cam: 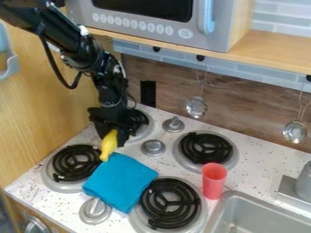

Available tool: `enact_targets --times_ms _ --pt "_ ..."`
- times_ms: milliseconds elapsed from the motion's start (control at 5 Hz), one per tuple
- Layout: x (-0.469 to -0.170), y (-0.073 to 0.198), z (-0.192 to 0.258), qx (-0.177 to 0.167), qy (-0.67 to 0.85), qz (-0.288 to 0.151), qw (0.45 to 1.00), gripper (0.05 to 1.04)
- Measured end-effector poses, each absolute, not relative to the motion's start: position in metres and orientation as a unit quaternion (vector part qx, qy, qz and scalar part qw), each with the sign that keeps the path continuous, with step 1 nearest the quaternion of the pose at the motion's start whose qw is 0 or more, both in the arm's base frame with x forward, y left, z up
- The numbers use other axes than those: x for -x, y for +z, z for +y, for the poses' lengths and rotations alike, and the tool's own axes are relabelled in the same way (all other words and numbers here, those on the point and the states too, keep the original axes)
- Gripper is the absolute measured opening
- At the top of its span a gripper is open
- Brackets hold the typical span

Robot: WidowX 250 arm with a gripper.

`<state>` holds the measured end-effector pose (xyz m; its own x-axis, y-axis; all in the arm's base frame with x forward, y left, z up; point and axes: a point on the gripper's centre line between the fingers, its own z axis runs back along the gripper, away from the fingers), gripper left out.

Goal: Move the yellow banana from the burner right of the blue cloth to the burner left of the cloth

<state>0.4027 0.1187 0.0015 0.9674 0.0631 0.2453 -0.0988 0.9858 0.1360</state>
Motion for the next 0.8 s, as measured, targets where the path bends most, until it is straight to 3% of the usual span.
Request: enact_targets --times_ms 200,800 --pt "-0.410 0.002 0.124 -0.088 0.020 -0.117 0.989 0.671" --pt "-0.402 -0.008 0.158 -0.120 0.026 -0.043 0.991 0.707"
